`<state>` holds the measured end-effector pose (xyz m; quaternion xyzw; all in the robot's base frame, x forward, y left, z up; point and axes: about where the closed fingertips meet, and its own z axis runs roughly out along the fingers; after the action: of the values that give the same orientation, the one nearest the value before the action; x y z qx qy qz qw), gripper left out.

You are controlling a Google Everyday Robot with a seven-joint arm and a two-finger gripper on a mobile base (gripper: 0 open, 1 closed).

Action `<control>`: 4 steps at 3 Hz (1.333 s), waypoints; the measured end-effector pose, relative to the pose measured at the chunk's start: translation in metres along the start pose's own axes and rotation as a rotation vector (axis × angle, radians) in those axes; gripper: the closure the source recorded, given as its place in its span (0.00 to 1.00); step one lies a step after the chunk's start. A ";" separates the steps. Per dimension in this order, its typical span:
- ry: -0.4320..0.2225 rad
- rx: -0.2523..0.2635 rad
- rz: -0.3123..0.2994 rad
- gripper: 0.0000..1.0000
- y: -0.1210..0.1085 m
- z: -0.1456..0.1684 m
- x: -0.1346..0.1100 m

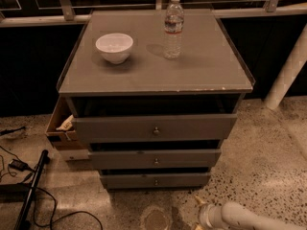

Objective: Open bottom drawer

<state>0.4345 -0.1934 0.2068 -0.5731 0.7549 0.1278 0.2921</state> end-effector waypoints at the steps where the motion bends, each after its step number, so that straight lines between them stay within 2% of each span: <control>1: -0.008 0.011 -0.038 0.00 -0.001 0.022 0.004; 3: 0.029 0.056 -0.192 0.00 -0.011 0.048 -0.010; 4: 0.060 0.082 -0.270 0.00 -0.026 0.060 -0.022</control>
Offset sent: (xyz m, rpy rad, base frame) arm 0.0264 0.0311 -0.0338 -0.0841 -0.1629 0.1128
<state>0.4807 -0.1529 0.1755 -0.6605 0.6840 0.0391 0.3070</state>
